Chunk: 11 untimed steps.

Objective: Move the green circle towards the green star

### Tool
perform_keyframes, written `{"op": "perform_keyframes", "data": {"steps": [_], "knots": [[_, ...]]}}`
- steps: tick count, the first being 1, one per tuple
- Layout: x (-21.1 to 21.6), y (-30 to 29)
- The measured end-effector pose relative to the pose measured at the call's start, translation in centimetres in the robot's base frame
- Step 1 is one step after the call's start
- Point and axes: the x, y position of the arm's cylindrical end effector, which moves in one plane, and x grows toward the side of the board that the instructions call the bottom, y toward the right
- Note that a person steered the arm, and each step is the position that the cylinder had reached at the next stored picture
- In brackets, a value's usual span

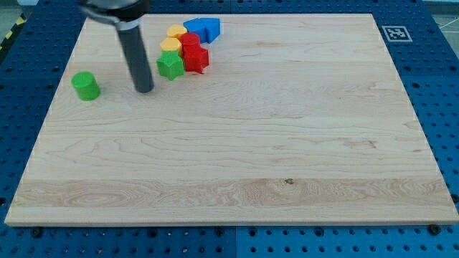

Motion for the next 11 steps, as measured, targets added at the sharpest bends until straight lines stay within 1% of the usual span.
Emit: {"op": "perform_keyframes", "data": {"steps": [1, 2, 3, 4, 5, 6, 7, 8, 11], "knots": [[-0.6, -2.0], [-3.1, -4.0], [-3.2, -6.9], [-3.0, -10.1], [-1.6, -12.9], [0.1, -13.5], [1.8, -13.2], [0.9, -9.5], [-5.2, 3.5]]}}
